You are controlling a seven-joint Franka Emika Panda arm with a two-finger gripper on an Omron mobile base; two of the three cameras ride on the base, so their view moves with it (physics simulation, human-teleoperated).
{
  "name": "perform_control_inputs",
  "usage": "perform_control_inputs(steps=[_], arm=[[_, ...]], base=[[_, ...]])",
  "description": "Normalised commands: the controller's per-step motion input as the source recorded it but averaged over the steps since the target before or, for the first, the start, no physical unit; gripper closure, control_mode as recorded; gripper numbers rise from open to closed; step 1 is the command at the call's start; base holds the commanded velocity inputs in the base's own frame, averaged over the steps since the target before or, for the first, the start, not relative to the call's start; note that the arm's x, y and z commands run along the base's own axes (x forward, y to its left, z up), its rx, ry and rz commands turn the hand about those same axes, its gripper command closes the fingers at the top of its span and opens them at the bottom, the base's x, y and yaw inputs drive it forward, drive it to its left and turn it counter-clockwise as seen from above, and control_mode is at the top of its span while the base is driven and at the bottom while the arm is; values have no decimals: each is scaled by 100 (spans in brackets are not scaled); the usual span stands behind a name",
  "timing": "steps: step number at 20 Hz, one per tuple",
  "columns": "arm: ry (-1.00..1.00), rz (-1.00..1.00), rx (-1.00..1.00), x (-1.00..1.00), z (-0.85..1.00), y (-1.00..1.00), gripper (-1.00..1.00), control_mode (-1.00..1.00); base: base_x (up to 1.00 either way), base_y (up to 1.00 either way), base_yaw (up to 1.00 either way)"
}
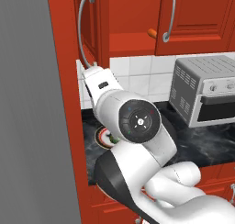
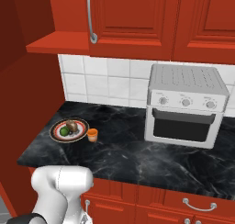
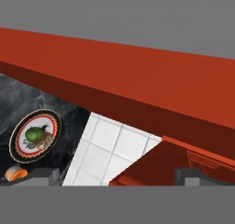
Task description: Pick the avocado and bread from the counter and place them on the plate. Then pick the jam from the cabinet and place it next to the plate. Lastly close the cabinet door.
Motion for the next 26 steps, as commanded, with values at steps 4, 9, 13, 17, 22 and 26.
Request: perform_control_inputs(steps=[4,9,13,17,22,26], arm=[[0,2,0,24,0,0,-100,-100],[-2,0,0,26,0,9,-100,-100],[-2,0,0,24,0,18,-100,-100],[-3,0,0,22,0,17,-100,-100],[-4,0,0,19,0,5,-100,-100],[-7,0,-2,23,0,0,-100,-100]], base=[[0,0,0],[0,0,0],[0,0,0],[0,0,0],[0,0,0],[0,0,0]])
